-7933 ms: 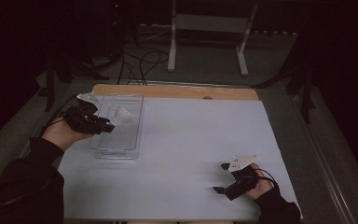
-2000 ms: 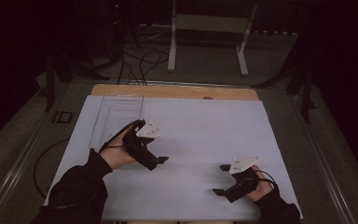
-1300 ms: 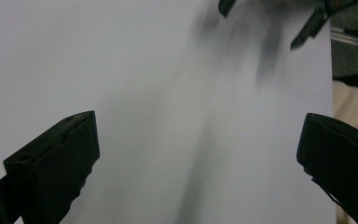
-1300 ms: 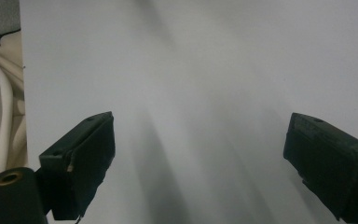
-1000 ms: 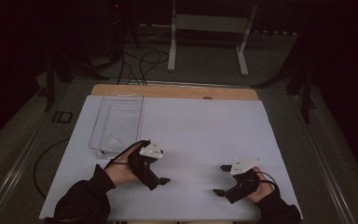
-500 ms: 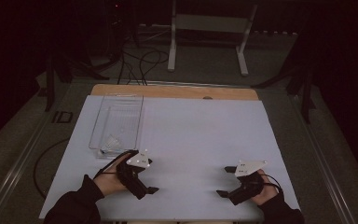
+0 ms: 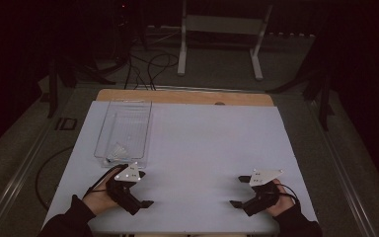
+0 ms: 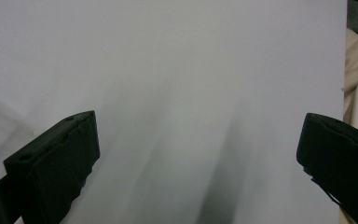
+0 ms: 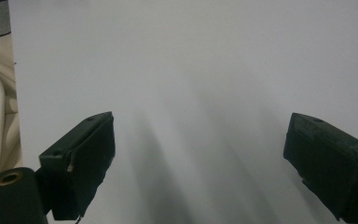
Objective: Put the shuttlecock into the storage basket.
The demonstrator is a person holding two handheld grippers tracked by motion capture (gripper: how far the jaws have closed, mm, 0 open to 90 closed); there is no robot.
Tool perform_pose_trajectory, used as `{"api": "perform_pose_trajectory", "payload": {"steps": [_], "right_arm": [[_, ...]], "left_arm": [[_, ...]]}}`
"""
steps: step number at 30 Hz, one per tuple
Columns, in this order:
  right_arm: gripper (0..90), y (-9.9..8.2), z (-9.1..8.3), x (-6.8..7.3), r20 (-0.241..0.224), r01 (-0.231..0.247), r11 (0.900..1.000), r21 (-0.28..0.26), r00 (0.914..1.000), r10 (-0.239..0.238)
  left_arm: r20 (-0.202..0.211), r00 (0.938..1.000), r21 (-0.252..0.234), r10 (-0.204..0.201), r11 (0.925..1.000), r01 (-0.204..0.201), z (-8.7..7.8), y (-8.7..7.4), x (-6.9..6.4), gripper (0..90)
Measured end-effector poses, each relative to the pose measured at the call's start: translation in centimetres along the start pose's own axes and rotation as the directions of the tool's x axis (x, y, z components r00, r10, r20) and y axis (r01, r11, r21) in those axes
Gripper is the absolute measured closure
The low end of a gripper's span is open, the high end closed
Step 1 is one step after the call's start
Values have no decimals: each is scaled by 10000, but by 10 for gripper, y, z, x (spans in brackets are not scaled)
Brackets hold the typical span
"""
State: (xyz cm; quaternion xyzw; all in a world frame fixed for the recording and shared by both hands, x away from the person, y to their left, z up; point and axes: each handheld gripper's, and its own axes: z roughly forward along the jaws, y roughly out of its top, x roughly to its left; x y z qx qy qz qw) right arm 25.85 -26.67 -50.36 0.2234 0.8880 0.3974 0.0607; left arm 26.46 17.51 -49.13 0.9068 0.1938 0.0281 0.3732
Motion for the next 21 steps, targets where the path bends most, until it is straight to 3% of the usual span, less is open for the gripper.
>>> {"api": "perform_pose_trajectory", "payload": {"steps": [8,21], "right_arm": [[91,-1,4,-1,22,-3,10000,49,10000,3],[92,-1,7,0,-71,66,10000,59,10000,-66]], "left_arm": [[289,9985,-93,-458,9989,461,2,-15,4,8],[8,9975,-982,-709,9927,707,-4,-24,7,8]]}}
